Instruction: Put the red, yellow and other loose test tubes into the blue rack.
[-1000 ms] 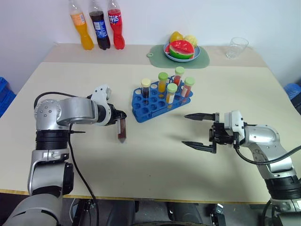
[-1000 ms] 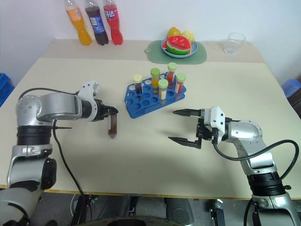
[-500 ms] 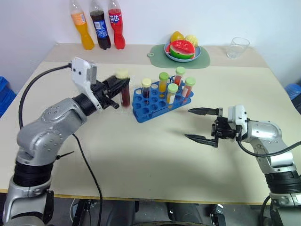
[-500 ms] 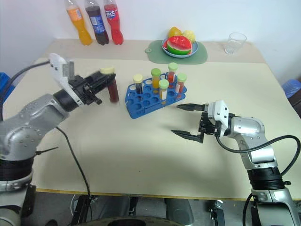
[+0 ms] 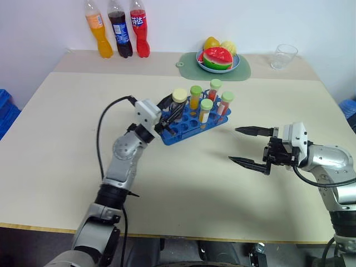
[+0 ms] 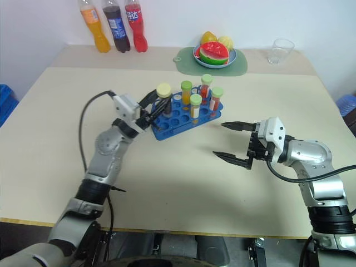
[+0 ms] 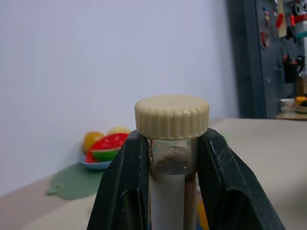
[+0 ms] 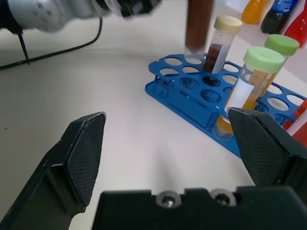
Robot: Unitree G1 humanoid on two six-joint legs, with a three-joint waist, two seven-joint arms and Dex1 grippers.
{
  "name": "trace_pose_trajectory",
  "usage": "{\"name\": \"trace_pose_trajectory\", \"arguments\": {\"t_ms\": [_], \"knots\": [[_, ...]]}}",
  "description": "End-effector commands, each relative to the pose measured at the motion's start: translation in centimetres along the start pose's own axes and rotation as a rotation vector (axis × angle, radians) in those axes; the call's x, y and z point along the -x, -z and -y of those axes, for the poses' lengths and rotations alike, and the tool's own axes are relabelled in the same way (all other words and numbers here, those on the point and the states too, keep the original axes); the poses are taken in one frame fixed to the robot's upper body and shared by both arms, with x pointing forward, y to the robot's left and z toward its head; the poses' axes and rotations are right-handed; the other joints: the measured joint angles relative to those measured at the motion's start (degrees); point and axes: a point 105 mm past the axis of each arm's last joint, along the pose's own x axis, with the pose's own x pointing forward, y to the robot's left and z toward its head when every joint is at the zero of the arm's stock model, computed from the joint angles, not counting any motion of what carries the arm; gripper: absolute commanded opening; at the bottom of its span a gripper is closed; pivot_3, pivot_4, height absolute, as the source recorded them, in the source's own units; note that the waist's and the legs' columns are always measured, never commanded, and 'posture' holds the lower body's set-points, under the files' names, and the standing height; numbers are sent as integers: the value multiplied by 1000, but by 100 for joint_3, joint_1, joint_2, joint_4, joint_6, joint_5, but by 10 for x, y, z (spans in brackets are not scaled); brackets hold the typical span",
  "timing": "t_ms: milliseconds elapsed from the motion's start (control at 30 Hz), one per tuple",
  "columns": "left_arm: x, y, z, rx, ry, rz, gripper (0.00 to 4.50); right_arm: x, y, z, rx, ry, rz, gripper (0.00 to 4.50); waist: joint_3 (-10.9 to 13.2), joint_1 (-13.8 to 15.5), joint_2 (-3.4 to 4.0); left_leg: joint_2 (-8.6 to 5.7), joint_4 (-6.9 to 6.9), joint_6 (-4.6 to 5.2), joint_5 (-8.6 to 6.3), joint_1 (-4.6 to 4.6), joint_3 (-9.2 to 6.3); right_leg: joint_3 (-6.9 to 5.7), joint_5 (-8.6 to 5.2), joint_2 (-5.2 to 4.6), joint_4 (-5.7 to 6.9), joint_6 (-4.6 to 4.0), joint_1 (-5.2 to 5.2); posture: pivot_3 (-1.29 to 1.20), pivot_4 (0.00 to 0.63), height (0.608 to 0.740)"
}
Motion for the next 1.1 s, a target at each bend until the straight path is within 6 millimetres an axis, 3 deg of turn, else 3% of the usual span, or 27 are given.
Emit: {"name": "trace_pose_trajectory", "arguments": {"t_ms": [33, 367, 533, 800, 1033, 1100], "knots": [[-2, -1, 3, -42, 16, 18, 932, 6, -16, 2, 42, 15, 14, 4500, 0, 3, 0, 1, 0, 0, 0, 0, 0, 0, 0, 1, 2, 0, -1, 0, 150, 740], [-1, 20, 14, 20, 39, -26, 932, 7, -17, 1, 23, 32, 11, 4500, -1, 53, 1, 0, 4, 0, 0, 1, -1, -1, 0, -1, 3, 0, 3, 0, 150, 740], [-8, 18, 25, 66, 81, -10, 932, 7, -18, 1, 22, 37, 14, 4500, -1, 53, 1, 0, 7, 1, 0, 2, -1, -2, 0, 2, 3, 1, 7, 0, 150, 740], [-9, 26, 19, 117, 68, -56, 932, 7, -17, 1, 21, 46, 16, 4500, 0, 55, 0, -1, 7, 2, -1, -1, -3, -3, 0, 2, 2, 1, 7, 0, 150, 740], [-8, 20, 10, 124, 60, -70, 4106, 6, -14, 2, 17, 60, 24, 4500, 0, 52, 0, 0, 8, 2, -1, 0, -3, -4, 0, 2, 3, 1, 6, 0, 150, 740], [-5, 16, 10, 126, 77, -74, 4106, 6, -13, 3, 15, 68, 23, 4500, 0, 38, 0, 1, 7, 2, -1, 0, -3, -4, 0, 3, 4, 1, 6, 0, 150, 740]]}}
